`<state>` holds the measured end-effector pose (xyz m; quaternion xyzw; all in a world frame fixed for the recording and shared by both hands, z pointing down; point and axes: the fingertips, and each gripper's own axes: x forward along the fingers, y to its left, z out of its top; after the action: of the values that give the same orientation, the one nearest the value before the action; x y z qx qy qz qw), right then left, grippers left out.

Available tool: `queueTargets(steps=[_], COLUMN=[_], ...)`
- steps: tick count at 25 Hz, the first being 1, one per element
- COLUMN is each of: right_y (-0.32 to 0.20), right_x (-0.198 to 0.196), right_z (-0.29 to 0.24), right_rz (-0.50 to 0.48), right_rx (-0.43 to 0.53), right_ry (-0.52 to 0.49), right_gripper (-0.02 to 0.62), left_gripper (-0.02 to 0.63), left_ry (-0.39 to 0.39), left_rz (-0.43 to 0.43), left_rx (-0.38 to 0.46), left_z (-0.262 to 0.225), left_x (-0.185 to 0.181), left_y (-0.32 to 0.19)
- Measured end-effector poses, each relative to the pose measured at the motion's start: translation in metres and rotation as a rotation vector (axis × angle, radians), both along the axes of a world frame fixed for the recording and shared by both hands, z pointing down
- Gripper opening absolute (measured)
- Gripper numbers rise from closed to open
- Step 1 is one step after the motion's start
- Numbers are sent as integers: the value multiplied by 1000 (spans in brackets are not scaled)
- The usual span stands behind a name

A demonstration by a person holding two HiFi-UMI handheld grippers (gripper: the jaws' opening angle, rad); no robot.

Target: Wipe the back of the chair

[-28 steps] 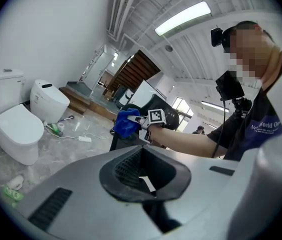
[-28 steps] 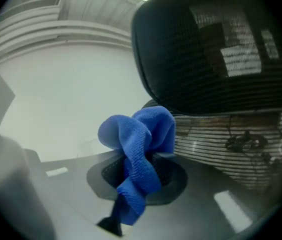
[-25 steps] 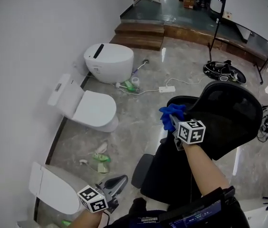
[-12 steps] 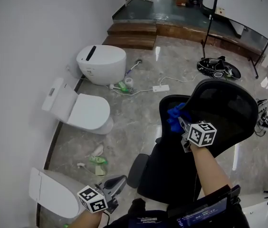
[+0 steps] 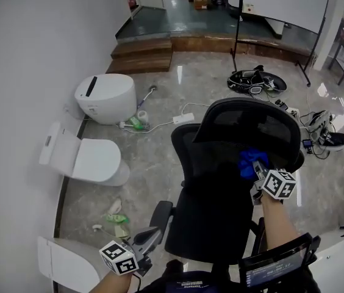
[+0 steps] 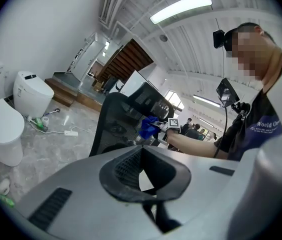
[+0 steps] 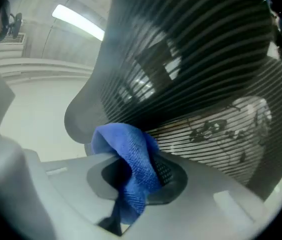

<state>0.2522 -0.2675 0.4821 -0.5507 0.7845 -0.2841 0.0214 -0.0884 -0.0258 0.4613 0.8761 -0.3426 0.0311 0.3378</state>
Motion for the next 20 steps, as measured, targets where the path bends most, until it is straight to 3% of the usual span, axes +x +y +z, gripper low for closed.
queueTargets(steps=[8,11,14,18,20], right_y=[66,75,64,35,16], right_x=[168,181,110,-61,-137], right_z=[-10,-14,-5,40,56], right_rz=[297,337,199,-126,-235], right_rx=[-11,0,-2,-68,-88], right_ry=[43,60,62,32,17], right_gripper=[64,64,63,64,64], left_gripper=[2,2,2,2,2], left_ry=[8,12,15,13,5], left_rz=[49,47,28,-18,-46], left_rx=[3,5,-2,-18,-28], left_z=[2,3,6,12,19], left_x=[33,33,21,-11,-32], left_y=[-4,-4,-2,12,19])
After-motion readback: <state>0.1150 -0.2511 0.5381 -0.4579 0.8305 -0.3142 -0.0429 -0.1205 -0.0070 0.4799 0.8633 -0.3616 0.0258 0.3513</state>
